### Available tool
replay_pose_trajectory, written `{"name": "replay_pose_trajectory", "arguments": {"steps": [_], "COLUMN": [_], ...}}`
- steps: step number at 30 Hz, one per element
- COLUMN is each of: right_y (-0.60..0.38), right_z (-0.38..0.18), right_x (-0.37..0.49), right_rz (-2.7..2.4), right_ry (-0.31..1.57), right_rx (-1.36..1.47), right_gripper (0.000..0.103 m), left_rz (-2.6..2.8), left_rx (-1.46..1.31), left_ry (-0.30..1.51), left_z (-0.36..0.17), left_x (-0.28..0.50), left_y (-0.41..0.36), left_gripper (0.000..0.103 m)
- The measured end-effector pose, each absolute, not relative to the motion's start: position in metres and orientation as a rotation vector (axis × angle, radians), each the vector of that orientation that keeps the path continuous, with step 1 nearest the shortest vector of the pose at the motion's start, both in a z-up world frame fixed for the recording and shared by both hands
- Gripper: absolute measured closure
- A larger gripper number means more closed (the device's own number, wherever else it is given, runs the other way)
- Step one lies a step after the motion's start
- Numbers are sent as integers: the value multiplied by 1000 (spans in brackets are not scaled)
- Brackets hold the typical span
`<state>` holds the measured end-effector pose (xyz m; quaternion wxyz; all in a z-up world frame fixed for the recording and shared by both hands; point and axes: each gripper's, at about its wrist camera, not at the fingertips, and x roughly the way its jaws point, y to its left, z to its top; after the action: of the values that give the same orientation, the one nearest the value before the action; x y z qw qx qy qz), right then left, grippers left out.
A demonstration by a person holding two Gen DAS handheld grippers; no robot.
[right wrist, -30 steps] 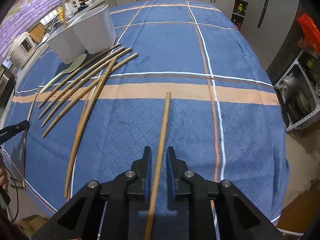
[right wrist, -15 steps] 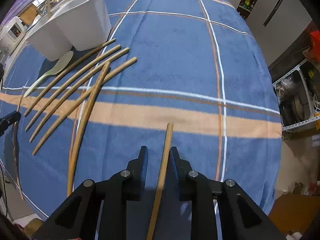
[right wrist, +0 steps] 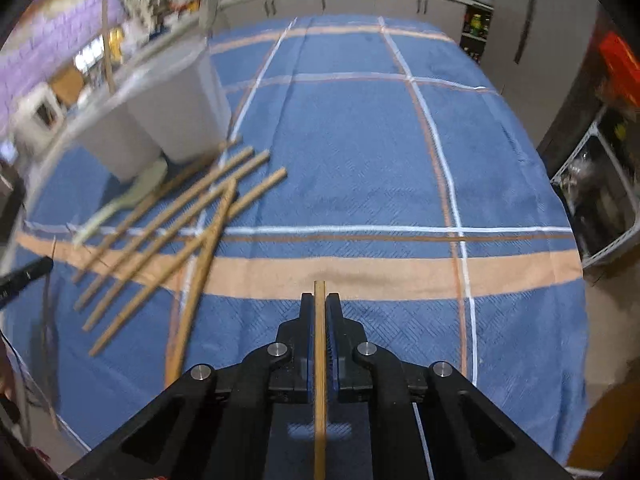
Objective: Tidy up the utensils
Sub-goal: 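Carry the chopstick into the holder with the left gripper while the right inserts its chopstick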
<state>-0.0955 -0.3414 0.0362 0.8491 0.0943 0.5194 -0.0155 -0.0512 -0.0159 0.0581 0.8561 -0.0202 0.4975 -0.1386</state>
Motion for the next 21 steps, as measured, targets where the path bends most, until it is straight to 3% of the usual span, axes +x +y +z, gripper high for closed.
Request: {"name": "replay_pose_trajectory", "arguments": {"steps": [21], "right_y": [-320], "right_z": [161], "right_x": [-185], "right_rz": [60], "right_ry": [652], "right_rx": [268], "right_gripper": [98], "left_rz": [-256], "left_rx": [-150], "left_ry": [743], "left_z": [161], "left_x": [-138], "left_y": [9], "left_gripper": [98]}}
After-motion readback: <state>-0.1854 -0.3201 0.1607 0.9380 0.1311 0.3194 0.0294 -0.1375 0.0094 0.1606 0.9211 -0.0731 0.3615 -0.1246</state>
